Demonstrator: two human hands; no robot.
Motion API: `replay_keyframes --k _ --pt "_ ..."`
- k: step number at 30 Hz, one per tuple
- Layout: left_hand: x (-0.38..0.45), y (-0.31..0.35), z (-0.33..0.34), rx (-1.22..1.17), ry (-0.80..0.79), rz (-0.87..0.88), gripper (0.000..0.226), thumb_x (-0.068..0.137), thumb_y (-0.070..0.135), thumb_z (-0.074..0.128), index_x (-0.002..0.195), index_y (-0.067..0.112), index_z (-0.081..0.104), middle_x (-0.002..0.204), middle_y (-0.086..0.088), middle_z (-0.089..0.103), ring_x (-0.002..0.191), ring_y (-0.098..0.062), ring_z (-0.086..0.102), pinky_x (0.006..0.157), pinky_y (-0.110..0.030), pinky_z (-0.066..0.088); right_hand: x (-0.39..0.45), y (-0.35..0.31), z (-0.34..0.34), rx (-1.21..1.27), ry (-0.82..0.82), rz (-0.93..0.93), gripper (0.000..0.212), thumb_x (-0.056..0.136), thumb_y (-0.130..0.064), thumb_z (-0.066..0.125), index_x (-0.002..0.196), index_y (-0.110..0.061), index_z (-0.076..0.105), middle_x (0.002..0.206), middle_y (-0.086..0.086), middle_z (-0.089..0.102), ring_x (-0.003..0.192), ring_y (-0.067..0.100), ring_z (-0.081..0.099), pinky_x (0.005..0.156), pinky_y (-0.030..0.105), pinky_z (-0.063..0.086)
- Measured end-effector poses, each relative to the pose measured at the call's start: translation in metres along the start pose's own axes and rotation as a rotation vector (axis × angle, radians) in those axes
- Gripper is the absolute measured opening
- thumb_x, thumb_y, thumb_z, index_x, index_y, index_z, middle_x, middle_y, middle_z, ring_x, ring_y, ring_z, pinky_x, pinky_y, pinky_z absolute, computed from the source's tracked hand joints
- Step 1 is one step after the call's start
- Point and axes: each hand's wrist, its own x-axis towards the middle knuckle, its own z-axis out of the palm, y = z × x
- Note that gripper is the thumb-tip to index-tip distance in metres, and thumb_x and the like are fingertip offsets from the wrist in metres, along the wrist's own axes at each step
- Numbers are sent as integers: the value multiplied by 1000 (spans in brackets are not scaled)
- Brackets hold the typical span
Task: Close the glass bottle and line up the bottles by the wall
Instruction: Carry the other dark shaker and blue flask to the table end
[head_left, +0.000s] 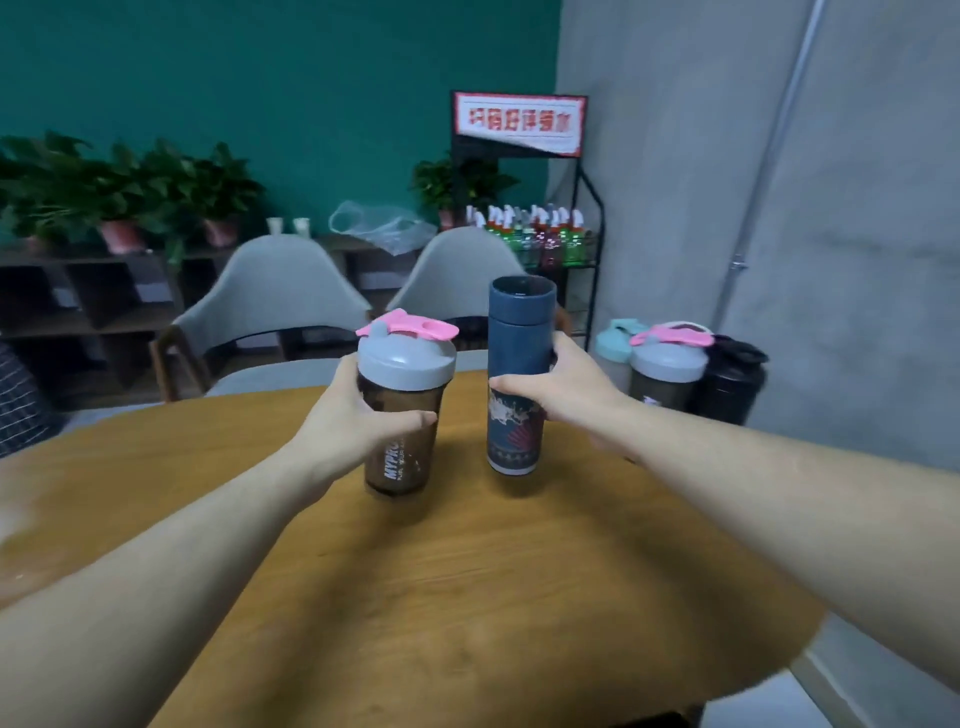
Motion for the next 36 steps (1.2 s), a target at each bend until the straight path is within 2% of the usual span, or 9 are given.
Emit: replay_keyframes --k 5,9,11,15,19,23,25,31,36 --pt "0 28 100 -166 -116 -37 82 70 28 89 136 33 40 119 16 58 104 -9 63 68 -24 51 -22 54 -82 28 72 77 68 74 -31 90 126 -31 46 127 -3 65 114 20 65 96 45 57" --pt "-2 45 171 -208 -178 -43 82 71 25 89 134 35 38 113 25 53 103 -4 58 69 -23 47 -38 96 -135 15 158 112 72 72 -31 91 128 -31 46 127 -4 65 112 19 65 96 45 57" --pt "-1 50 200 -223 -206 -54 86 70 25 90 137 32 38 115 25 54 106 -5 58 73 -26 49 -43 115 -156 8 187 124 77 70 -30 92 133 -27 47 130 -1 66 114 20 66 97 46 57" --pt "2 57 252 -203 -236 -62 93 67 29 91 142 32 35 120 23 52 121 -18 55 94 -41 51 -47 148 -192 23 228 157 74 74 -25 91 134 -22 47 126 1 65 113 21 66 97 41 56" --pt "6 61 278 -212 -240 -81 92 70 25 90 142 30 33 122 15 53 121 -19 54 91 -38 49 -43 165 -207 37 251 159 72 75 -25 90 132 -23 46 124 1 64 111 21 65 95 39 56" --pt "9 63 297 -221 -239 -90 88 70 22 89 139 30 33 114 20 52 108 -10 56 77 -29 47 -35 179 -216 84 264 142 68 76 -22 90 127 -25 44 119 -2 61 111 19 64 91 33 54" --pt "11 62 304 -217 -238 -89 85 71 20 89 135 31 33 110 21 51 99 -5 55 73 -28 47 -30 182 -218 84 249 127 72 76 -22 89 133 -22 45 121 -2 60 112 19 62 92 33 54" --pt "14 55 315 -215 -225 -106 84 71 18 89 131 33 32 108 22 52 95 1 53 74 -28 47 -13 187 -219 72 205 116 85 74 -24 91 143 -20 42 137 4 62 122 23 62 104 47 53" --pt "13 53 320 -234 -208 -129 86 70 20 90 131 33 31 111 19 54 99 -2 55 81 -33 46 -18 188 -222 66 184 149 89 74 -27 91 145 -21 40 142 3 59 126 22 59 104 44 53"
